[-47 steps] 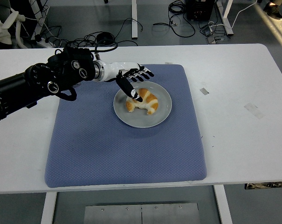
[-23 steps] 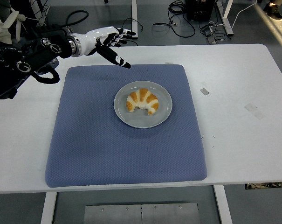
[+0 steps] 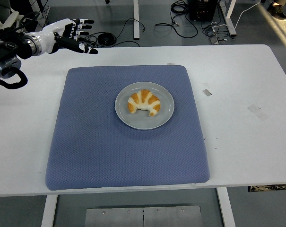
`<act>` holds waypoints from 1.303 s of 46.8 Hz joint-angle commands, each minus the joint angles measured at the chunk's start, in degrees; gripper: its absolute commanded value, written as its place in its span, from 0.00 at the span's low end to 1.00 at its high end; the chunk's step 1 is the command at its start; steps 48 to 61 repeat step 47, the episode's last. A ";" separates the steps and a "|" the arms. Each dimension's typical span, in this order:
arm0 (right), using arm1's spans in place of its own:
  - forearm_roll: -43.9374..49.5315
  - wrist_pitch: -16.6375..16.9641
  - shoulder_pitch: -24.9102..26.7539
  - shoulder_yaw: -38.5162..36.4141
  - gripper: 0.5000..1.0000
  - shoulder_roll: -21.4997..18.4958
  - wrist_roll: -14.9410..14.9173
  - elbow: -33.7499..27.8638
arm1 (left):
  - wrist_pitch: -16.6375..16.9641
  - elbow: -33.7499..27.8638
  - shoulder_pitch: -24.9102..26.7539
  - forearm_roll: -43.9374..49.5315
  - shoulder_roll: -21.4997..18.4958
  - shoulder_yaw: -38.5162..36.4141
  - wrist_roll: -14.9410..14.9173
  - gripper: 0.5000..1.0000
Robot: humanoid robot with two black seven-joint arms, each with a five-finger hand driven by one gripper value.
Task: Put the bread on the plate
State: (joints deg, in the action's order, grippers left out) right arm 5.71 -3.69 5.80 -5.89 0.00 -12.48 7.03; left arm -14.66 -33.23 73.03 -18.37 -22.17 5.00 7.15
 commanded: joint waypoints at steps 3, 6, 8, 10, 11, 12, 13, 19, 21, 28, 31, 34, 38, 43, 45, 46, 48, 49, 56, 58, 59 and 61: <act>0.00 0.00 0.00 0.00 1.00 0.00 0.00 0.00 | 0.07 1.23 -1.92 1.84 -0.68 2.99 0.06 0.96; 0.00 0.00 0.00 0.00 1.00 0.00 0.00 0.00 | 0.07 2.46 -3.06 2.55 -0.77 5.71 0.06 0.96; 0.00 0.00 0.00 0.00 1.00 0.00 0.00 0.00 | 0.07 3.43 -4.11 2.64 -0.68 7.56 0.06 0.96; 0.00 0.00 0.00 0.00 1.00 0.00 0.00 0.00 | 0.07 4.48 -5.08 2.81 -0.42 9.58 0.06 0.96; 0.00 0.00 0.00 0.00 1.00 0.00 0.00 0.00 | -0.02 4.92 -5.61 3.07 -0.24 10.81 0.06 0.96; 0.00 0.00 0.00 0.00 1.00 0.00 0.00 0.00 | -0.02 5.36 -6.14 3.43 0.02 12.13 0.06 0.96; 0.00 0.00 0.00 0.00 1.00 0.00 0.00 0.00 | -0.02 5.54 -6.75 3.95 0.11 13.53 0.06 0.96; 0.00 0.00 0.00 0.00 1.00 0.00 0.00 0.00 | 0.07 6.07 -11.32 7.03 1.87 20.13 0.06 0.96; 0.00 0.00 0.00 0.00 1.00 0.00 0.00 0.00 | 0.07 6.16 -12.29 7.64 2.83 21.54 0.06 0.96; 0.00 0.00 0.00 0.00 1.00 0.00 0.00 0.00 | 0.07 6.42 -14.49 9.31 4.16 25.32 0.14 0.96; 0.00 0.00 0.00 0.00 1.00 0.00 0.00 0.00 | 0.07 6.51 -15.02 10.63 4.24 26.90 0.14 0.96; 0.00 0.00 0.00 0.00 1.00 0.00 0.00 0.00 | 0.07 6.59 -15.81 12.21 4.33 28.31 0.23 0.96; 0.00 0.00 0.00 0.00 1.00 0.00 0.00 0.00 | 0.07 6.59 -16.86 13.71 4.33 29.80 0.23 0.96; 0.00 0.09 -0.09 -0.18 1.00 0.00 0.00 0.61 | 0.07 6.59 -17.48 13.80 4.77 30.86 0.23 0.96; 0.00 0.09 -0.35 -0.26 1.00 0.00 0.00 0.79 | 0.07 6.59 -17.57 13.89 5.12 31.38 0.23 0.96; 0.00 0.09 -0.44 -0.18 1.00 0.00 0.00 0.79 | 0.07 6.59 -17.57 13.89 5.21 31.56 0.23 0.96; 0.00 0.09 -0.44 -0.18 1.00 0.00 0.00 0.79 | 0.07 6.59 -17.57 13.80 5.38 31.65 0.23 0.96; 0.00 0.09 -0.44 -0.18 1.00 0.00 0.00 0.79 | 0.07 6.59 -17.57 13.80 5.38 31.65 0.23 0.96; 0.00 0.09 -0.44 -0.18 1.00 0.00 0.00 0.79 | 0.07 6.59 -17.57 13.80 5.38 31.65 0.23 0.96; 0.00 0.09 -0.44 -0.18 1.00 0.00 0.00 0.79 | 0.07 6.59 -17.57 13.80 5.38 31.65 0.23 0.96; 0.00 0.09 -0.44 -0.18 1.00 0.00 0.00 0.79 | 0.07 6.59 -17.57 13.80 5.38 31.65 0.23 0.96; 0.00 0.09 -0.44 -0.18 1.00 0.00 0.00 0.79 | 0.07 6.59 -17.57 13.80 5.38 31.65 0.23 0.96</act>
